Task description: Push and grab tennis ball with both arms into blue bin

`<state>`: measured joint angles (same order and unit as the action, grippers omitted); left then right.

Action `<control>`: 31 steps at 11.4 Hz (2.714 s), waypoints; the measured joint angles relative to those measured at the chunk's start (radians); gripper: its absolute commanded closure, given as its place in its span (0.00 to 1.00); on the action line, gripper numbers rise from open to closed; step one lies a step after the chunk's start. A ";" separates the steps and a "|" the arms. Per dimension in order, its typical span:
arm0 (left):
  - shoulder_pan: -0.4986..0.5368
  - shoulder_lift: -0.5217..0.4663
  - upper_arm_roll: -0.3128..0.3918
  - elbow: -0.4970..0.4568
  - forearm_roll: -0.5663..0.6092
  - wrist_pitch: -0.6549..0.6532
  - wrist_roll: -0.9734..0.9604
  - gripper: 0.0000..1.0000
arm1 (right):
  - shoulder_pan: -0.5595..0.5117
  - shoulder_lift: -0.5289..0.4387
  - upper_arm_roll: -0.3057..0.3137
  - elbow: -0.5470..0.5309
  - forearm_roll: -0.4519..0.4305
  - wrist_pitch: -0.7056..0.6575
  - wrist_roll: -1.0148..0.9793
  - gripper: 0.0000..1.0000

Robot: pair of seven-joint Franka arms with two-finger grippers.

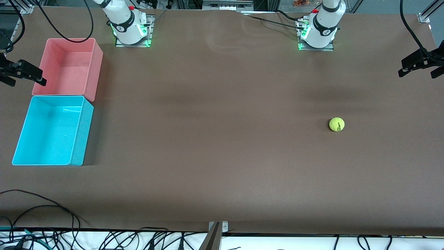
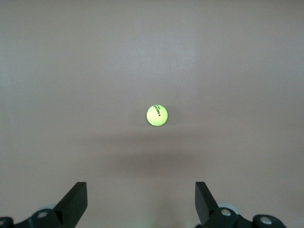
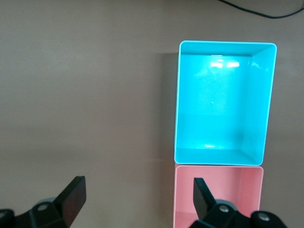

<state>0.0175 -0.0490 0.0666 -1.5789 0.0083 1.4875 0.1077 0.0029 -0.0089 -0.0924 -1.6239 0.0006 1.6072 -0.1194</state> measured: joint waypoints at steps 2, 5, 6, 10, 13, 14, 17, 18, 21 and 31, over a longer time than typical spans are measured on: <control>0.000 0.000 0.000 0.000 0.000 0.000 0.000 0.00 | 0.000 0.000 0.000 0.000 0.000 0.000 0.000 0.00; 0.000 0.001 -0.001 0.000 0.000 0.000 0.000 0.00 | 0.000 0.000 0.000 0.003 0.000 0.002 0.000 0.00; 0.000 0.001 -0.001 0.000 0.000 0.000 0.000 0.00 | 0.000 0.000 0.000 0.004 0.000 0.002 0.000 0.00; 0.000 0.001 -0.001 0.000 0.000 0.000 0.000 0.00 | 0.000 0.000 -0.012 0.004 0.000 0.003 0.000 0.00; 0.000 0.001 -0.001 0.000 0.000 0.000 0.000 0.00 | -0.001 0.000 -0.020 0.013 0.000 0.007 0.000 0.00; 0.000 0.001 -0.001 0.000 0.000 0.000 0.000 0.00 | -0.001 0.000 -0.022 0.016 0.000 0.007 0.002 0.00; 0.000 0.001 -0.001 0.000 0.000 0.000 0.000 0.00 | -0.001 0.000 -0.032 0.019 0.000 0.007 0.002 0.00; 0.000 0.001 -0.001 0.000 0.000 0.000 0.000 0.00 | -0.001 0.000 -0.032 0.019 0.000 0.007 0.002 0.00; 0.000 0.001 -0.001 0.000 0.000 0.000 0.000 0.00 | -0.001 0.000 -0.032 0.019 0.000 0.007 0.002 0.00; -0.001 0.001 -0.003 0.000 0.000 0.000 0.000 0.00 | -0.001 0.000 -0.032 0.019 0.000 0.007 0.002 0.00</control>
<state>0.0167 -0.0481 0.0636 -1.5788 0.0083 1.4875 0.1078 0.0021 -0.0088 -0.1240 -1.6052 0.0008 1.6145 -0.1169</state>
